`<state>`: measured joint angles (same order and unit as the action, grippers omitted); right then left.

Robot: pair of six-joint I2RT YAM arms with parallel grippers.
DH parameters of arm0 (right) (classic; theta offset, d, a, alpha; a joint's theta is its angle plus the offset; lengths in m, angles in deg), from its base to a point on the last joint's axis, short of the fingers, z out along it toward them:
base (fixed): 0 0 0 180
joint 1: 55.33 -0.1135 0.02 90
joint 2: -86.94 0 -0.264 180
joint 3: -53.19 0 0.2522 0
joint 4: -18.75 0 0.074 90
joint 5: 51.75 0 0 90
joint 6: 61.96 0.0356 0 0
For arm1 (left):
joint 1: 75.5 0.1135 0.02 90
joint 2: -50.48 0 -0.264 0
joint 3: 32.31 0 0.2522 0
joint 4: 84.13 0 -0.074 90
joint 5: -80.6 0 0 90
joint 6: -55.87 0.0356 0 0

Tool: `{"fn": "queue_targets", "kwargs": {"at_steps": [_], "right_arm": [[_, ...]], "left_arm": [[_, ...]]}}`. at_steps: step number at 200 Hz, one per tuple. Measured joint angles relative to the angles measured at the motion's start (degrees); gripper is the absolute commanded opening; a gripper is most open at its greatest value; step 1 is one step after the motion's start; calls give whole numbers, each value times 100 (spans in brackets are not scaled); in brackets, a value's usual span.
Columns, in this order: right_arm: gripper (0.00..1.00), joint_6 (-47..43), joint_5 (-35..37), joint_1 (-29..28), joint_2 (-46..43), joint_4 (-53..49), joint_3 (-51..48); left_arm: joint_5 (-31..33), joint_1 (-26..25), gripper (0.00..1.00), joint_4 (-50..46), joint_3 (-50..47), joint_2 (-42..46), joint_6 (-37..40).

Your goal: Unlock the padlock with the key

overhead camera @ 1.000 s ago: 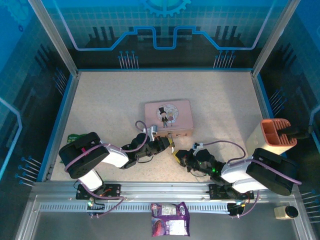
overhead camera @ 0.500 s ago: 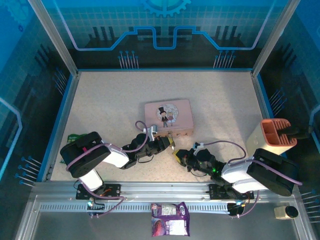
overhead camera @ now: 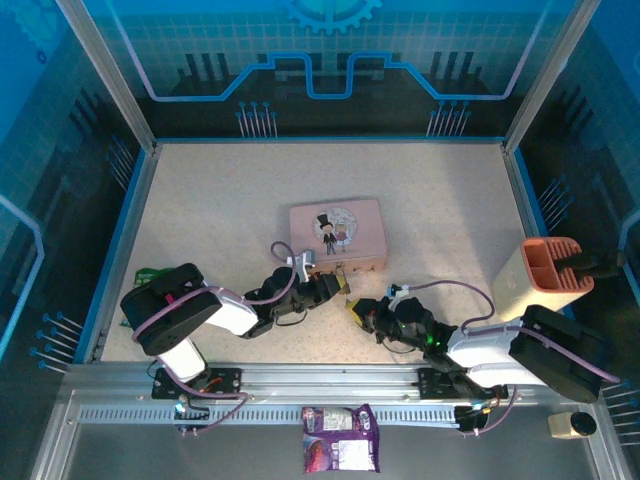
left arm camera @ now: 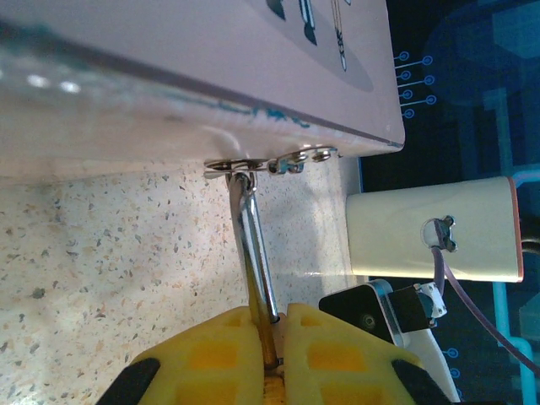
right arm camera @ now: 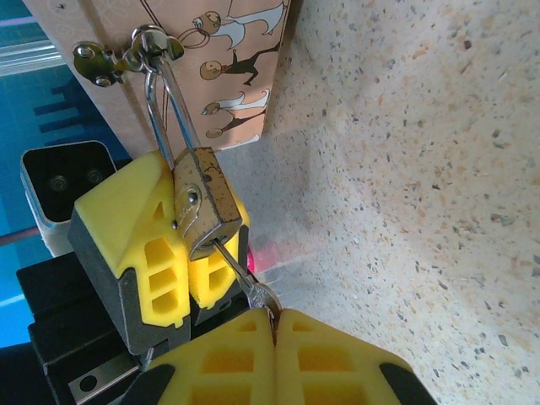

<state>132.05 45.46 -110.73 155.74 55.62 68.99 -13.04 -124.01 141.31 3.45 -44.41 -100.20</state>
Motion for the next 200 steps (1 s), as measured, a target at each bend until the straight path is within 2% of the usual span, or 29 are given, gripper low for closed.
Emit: {"fn": "queue_targets", "kwargs": {"at_steps": [93, 200], "right_arm": [[0, -7, 31, 4, -52, -168, 31], [0, 83, 595, -389, -356, -584, 31]], "left_arm": [[48, -26, 0, -20, 0, 0, 0], [199, -107, 0, -214, 42, 2, 4]]}}
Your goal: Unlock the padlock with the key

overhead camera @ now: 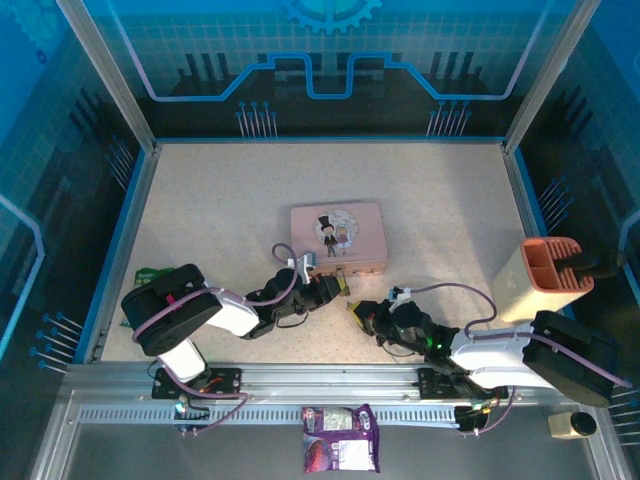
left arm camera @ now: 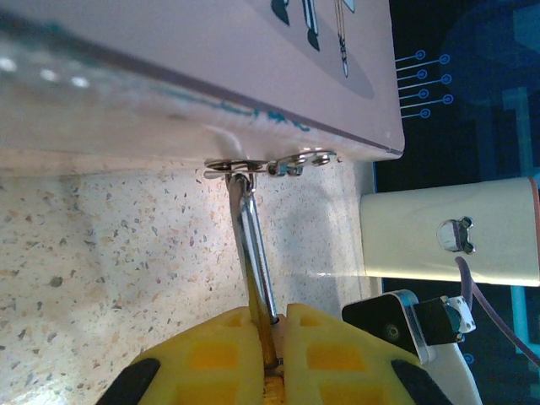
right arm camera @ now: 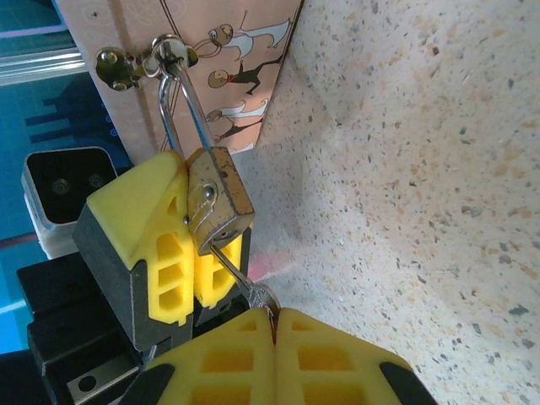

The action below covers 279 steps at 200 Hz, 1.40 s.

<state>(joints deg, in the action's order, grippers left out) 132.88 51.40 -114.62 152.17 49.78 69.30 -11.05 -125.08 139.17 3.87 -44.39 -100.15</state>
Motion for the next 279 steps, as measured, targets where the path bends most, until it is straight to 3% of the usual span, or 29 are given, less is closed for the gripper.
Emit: {"fn": "queue_targets", "kwargs": {"at_steps": [93, 178, 279], "right_arm": [[0, 131, 197, -140, 544, 503, 11], [0, 302, 704, -404, -514, -313, 11], [0, 533, 903, -483, -625, -730, 11]], "left_arm": [[37, -11, 0, -22, 4, 0, 4], [39, -11, 0, -26, 11, 0, 9], [162, -70, 0, -48, 72, -2, -7]]}}
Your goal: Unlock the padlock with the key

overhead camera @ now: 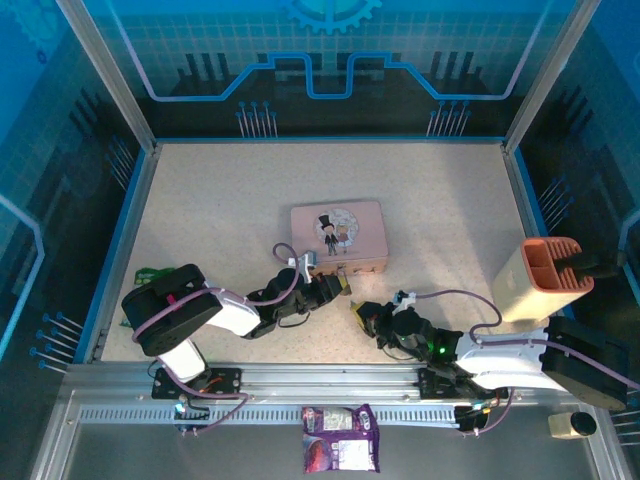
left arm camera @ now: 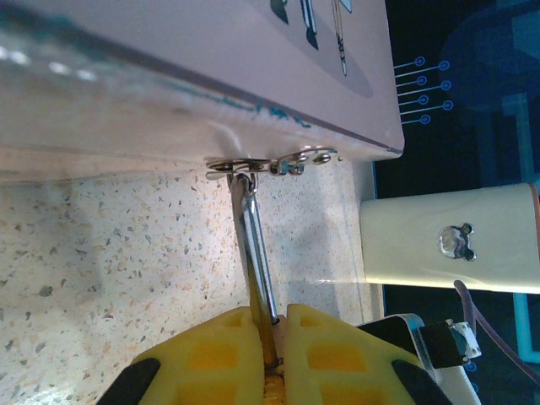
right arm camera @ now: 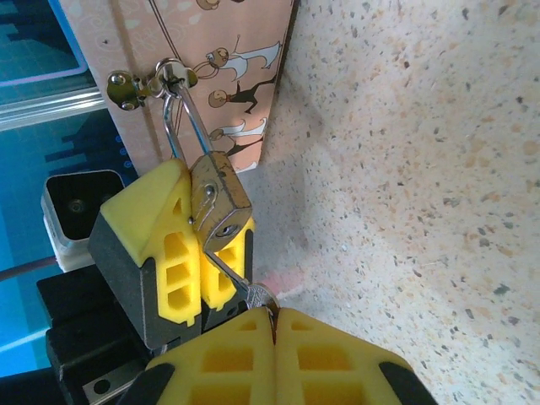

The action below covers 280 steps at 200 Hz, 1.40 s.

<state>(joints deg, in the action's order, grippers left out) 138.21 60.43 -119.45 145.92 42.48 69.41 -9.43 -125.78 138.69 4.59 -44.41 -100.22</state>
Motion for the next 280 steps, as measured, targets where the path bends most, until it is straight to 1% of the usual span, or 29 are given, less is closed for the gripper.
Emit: {"fn": "queue_targets", "kwargs": {"at_steps": [79, 156, 280], "right_arm": [[0, 48, 37, 0, -199, -321, 13], [0, 83, 35, 0, 63, -254, 37], [0, 87, 35, 0, 26, -256, 61]], "left_arm": [[76, -76, 0, 2, 2, -44, -2], [96, -146, 0, 7, 44, -74, -2], [133, -177, 0, 9, 59, -74, -2]]}}
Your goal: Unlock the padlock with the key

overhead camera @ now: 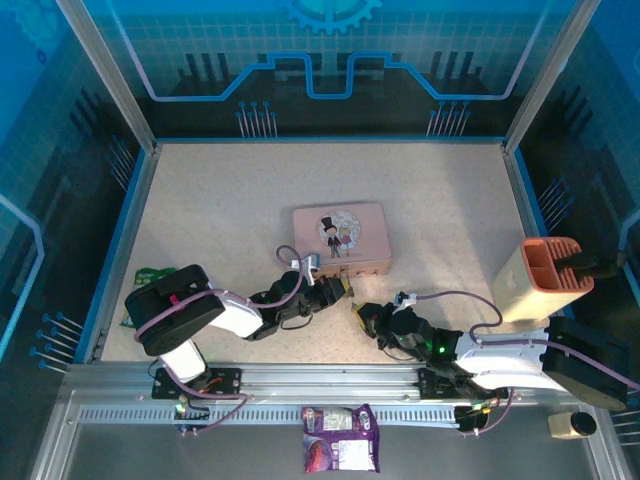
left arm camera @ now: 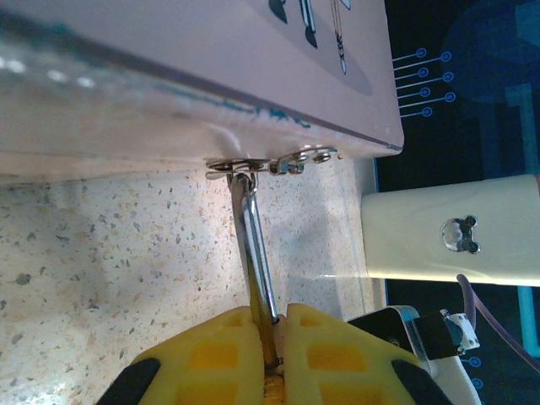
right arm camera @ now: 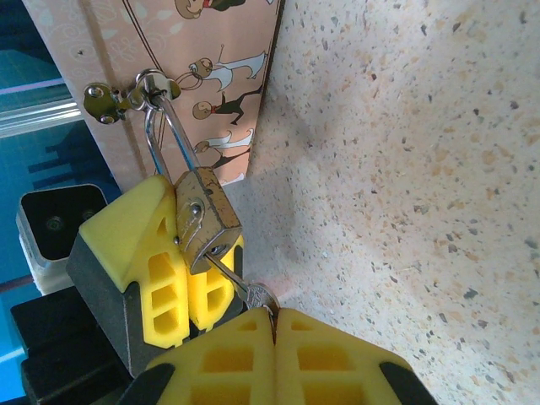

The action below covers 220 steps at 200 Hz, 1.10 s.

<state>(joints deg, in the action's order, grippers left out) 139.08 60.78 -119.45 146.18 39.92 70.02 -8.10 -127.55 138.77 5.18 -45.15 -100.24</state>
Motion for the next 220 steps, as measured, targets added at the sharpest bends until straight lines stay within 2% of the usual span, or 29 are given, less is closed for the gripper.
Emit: {"fn": "queue_targets", "kwargs": {"at_steps": [220], "right_arm": [[0, 35, 26, 0, -260, -302, 4]], "left_arm": [[4, -31, 0, 15, 22, 0, 0]]}}
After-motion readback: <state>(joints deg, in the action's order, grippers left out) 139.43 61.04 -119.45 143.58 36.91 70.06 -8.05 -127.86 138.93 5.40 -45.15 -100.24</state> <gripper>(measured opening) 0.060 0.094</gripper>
